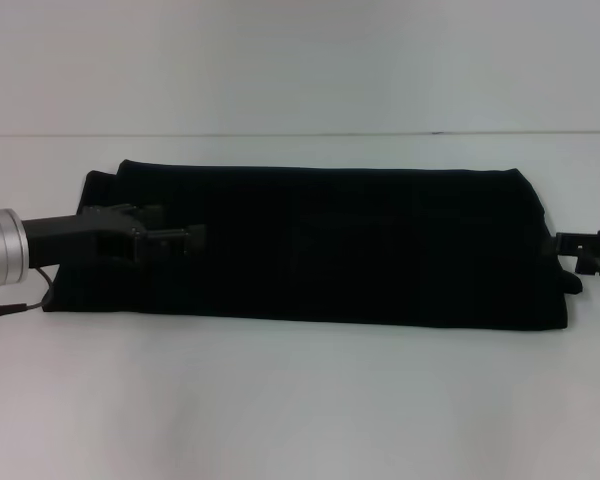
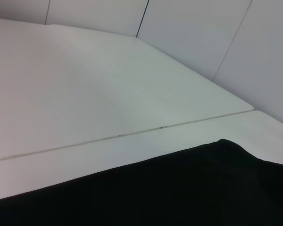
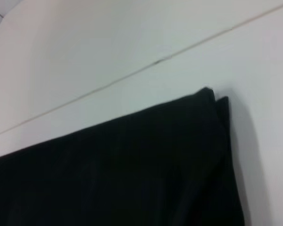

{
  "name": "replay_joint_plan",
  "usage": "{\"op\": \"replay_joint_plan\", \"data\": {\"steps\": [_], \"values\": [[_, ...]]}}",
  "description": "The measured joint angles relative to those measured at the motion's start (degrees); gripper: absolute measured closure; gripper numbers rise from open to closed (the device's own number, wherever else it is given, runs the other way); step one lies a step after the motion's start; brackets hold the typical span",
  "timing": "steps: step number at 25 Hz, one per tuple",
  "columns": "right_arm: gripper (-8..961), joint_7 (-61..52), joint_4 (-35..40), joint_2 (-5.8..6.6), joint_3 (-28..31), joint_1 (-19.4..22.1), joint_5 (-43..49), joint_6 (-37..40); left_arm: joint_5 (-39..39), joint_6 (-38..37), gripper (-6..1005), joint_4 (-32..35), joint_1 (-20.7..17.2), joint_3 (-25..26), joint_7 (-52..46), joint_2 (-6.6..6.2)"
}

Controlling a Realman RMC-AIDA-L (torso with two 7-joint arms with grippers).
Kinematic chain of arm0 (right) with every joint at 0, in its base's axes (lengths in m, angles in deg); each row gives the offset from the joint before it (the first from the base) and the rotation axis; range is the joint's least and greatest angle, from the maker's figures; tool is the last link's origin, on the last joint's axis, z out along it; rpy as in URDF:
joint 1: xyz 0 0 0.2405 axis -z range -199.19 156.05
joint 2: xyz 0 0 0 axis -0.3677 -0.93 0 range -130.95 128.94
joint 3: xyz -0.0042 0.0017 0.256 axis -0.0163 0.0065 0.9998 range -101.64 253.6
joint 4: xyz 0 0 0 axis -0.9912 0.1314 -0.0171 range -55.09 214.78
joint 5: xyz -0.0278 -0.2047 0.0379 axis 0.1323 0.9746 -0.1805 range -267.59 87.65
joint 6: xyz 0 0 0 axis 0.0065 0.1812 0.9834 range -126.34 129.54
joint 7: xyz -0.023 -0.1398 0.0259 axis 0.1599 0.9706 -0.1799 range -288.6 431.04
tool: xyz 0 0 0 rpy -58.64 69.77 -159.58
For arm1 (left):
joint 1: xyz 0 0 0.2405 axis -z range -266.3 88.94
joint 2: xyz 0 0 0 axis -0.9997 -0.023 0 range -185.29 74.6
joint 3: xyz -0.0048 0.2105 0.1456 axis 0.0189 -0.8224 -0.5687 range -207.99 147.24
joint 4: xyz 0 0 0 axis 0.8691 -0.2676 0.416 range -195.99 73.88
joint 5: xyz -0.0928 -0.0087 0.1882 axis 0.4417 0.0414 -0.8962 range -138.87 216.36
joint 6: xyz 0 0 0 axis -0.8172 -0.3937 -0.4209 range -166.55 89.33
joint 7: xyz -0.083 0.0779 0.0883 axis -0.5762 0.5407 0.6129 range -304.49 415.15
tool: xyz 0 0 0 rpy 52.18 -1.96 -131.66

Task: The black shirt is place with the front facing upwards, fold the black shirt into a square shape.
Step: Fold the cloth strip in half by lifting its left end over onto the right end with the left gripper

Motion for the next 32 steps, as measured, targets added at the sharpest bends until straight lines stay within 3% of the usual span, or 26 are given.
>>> {"op": "replay_joint_plan", "data": {"steps": [3,13,23,32], "values": [[126,0.0,-0.4,-0.15,-0.4,0.0,0.0,0.6,0.0,0.0,111,0.0,-0.1,0.1,0.0,0.0],[126,0.2,-1.0,-2.61,-0.9,-1.5,-0.1,-0.8,0.1,0.2,112,0.0,-0.1,0.2,0.0,0.08],[127,3.0,-3.2,-4.1,-0.9,-3.8,-0.5,-1.7,0.1,1.0,111,0.0,-0.1,0.2,0.1,0.21],[127,4.3,-4.3,-4.64,-0.7,-3.5,-0.6,-5.4,0.0,1.5,112,0.0,-0.1,0.1,0.7,0.59]]}}
